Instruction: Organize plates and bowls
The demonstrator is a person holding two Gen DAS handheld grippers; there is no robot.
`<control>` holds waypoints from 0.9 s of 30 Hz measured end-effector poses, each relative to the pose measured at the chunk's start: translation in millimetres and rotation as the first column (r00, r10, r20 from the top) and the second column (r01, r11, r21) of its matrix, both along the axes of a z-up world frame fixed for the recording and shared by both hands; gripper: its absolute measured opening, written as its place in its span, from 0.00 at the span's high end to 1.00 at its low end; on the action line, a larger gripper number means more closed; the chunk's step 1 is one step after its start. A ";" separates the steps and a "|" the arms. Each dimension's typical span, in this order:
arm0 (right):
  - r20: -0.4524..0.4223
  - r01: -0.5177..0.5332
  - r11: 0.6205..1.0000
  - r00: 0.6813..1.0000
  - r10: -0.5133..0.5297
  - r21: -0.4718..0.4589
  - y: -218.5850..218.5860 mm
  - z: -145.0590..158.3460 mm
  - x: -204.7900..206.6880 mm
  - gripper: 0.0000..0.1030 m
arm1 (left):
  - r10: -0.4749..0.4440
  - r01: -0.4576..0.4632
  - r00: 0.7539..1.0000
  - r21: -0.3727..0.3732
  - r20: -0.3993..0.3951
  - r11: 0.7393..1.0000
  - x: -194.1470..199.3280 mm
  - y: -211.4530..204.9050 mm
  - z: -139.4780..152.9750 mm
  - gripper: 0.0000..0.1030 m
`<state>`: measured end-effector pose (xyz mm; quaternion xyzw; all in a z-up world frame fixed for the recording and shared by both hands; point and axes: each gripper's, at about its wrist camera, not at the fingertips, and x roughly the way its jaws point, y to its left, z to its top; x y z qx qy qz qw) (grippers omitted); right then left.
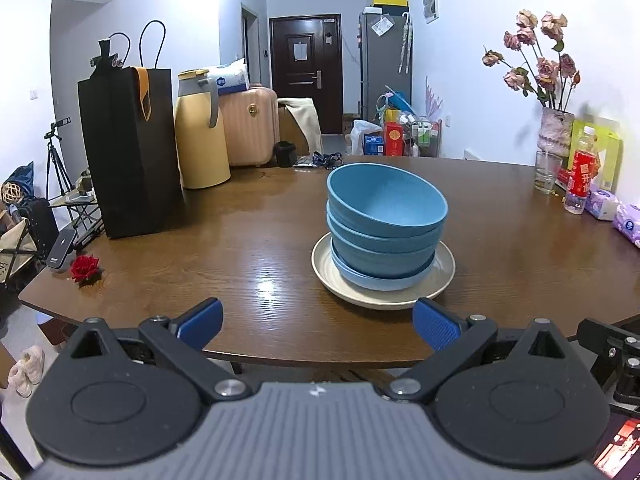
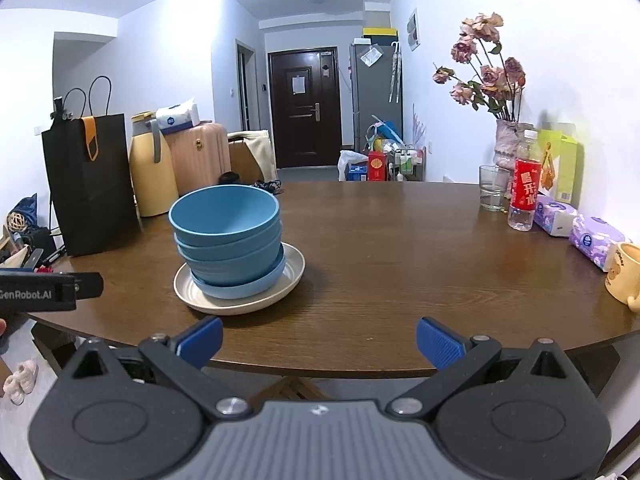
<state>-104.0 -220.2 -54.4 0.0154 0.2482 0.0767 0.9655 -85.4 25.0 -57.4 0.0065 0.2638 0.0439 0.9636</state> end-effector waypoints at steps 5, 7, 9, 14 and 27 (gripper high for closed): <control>0.010 0.004 1.000 1.000 -0.004 0.009 -5.4 -0.7 -8.7 0.00 | -0.001 0.001 1.000 0.003 0.007 1.000 -7.7 -4.7 1.1 0.00; 0.014 0.006 1.000 1.000 -0.006 0.012 -7.2 -1.0 -10.9 0.00 | 0.002 -0.002 1.000 0.002 0.008 1.000 -9.5 -5.3 1.5 0.00; 0.018 0.008 1.000 1.000 -0.008 0.014 -7.9 -0.6 -12.6 0.00 | 0.005 -0.005 1.000 0.000 0.010 1.000 -10.4 -5.4 2.6 0.00; 0.026 0.006 1.000 1.000 -0.007 0.016 -10.9 0.7 -16.3 0.00 | 0.007 -0.007 1.000 -0.001 0.015 1.000 -14.2 -6.7 4.3 0.00; 0.044 -0.004 1.000 0.999 0.003 0.025 -11.8 3.7 -21.7 0.00 | 0.012 -0.012 1.000 0.007 0.027 1.000 -20.3 -6.5 8.9 0.00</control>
